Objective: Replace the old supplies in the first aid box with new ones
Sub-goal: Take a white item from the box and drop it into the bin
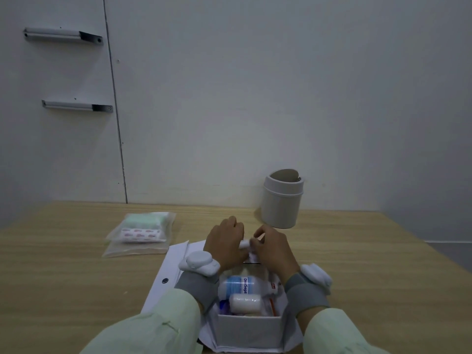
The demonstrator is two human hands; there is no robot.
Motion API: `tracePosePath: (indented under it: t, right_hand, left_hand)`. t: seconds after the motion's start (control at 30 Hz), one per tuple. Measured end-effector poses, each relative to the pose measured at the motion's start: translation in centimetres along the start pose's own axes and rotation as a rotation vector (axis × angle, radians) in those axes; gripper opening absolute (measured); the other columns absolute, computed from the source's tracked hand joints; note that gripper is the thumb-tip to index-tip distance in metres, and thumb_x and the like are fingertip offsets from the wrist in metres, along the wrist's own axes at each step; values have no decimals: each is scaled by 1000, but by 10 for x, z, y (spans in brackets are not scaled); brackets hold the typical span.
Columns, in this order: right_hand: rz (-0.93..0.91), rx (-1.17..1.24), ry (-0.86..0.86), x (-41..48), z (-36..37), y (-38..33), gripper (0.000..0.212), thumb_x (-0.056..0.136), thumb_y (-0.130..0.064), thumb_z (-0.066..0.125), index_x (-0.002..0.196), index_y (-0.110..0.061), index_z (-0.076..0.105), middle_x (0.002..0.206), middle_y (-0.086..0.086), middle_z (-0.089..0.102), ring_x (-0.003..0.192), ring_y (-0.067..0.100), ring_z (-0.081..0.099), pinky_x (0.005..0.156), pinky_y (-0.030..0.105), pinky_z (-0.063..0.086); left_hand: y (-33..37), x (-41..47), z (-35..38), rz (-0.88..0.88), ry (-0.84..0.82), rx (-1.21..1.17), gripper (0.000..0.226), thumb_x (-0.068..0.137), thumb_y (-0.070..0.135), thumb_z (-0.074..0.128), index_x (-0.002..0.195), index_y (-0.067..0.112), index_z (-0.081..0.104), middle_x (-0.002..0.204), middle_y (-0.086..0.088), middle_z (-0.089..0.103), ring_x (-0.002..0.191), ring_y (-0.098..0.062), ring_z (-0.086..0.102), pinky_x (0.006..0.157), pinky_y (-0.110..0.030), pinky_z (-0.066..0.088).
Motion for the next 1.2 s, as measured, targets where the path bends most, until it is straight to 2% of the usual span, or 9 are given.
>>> tracePosePath:
  t: [0.03,0.1,0.23,0.37,0.53,0.7,0.83,1.0,1.2]
  right_hand:
    - [5,33,29,2,-2,-1,25,92,-29,52,106,-9,57,101,15,67,91,27,64,83,39,53]
    - [-5,92,83,5,-7,-6,33,94,-39,47,110,-10,53,102,14,65,90,26,62,78,36,51]
    - [-72,174,115,8,-15,-15,37,92,-39,51,118,-14,44,93,8,63,79,17,60,61,20,44]
    - [-126,182,161,16,-23,-17,36,89,-23,58,121,-16,43,103,10,63,91,23,63,75,29,53]
    - [-174,177,320,26,-47,-17,24,84,-8,56,106,-12,48,96,10,59,83,25,59,68,32,50]
    - [-214,103,502,49,-75,-11,17,87,-10,54,104,-9,51,104,11,57,88,22,51,72,30,45]
    - [-226,83,603,72,-91,-6,17,89,-12,54,106,-11,52,106,13,56,91,25,56,77,37,55]
    - [-235,110,664,97,-99,0,17,89,-11,53,106,-14,52,104,10,56,88,24,58,75,40,56]
    - [-245,77,713,118,-105,11,17,90,-11,54,106,-13,53,105,10,57,83,18,52,73,33,54]
  left_hand:
    - [1,1,-4,2,43,-28,24,83,37,54,89,14,48,89,-3,45,80,-19,40,70,-27,31]
    - [3,5,-9,-17,95,-108,21,84,33,52,83,16,39,80,0,41,74,-20,38,67,-29,28]
    - [9,15,-16,-60,172,-280,15,88,25,53,88,12,46,82,-2,45,73,-19,41,67,-29,36]
    - [19,24,-18,-40,236,-343,12,84,14,55,91,6,50,91,-12,54,78,-27,49,66,-30,36]
    - [25,40,-15,-12,234,-341,27,80,18,63,101,5,52,102,-11,54,91,-25,50,77,-36,46]
    - [25,66,-9,-5,178,-316,26,84,16,57,107,6,52,108,-10,53,98,-25,51,83,-33,45]
    - [31,92,-4,-1,152,-306,34,86,16,55,118,5,51,117,-12,53,104,-28,53,90,-35,45]
    - [44,124,3,1,161,-267,43,87,15,51,128,7,46,128,-13,49,111,-32,52,92,-40,44]
    - [51,148,22,-15,126,-200,57,94,23,47,146,12,28,154,-6,30,139,-24,34,111,-35,28]
Point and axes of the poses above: each hand's wrist, its own x-axis towards the middle knuckle, its own z-axis out of the palm, y = z × x, the point moved 5 cm from there along x, towards the middle knuckle
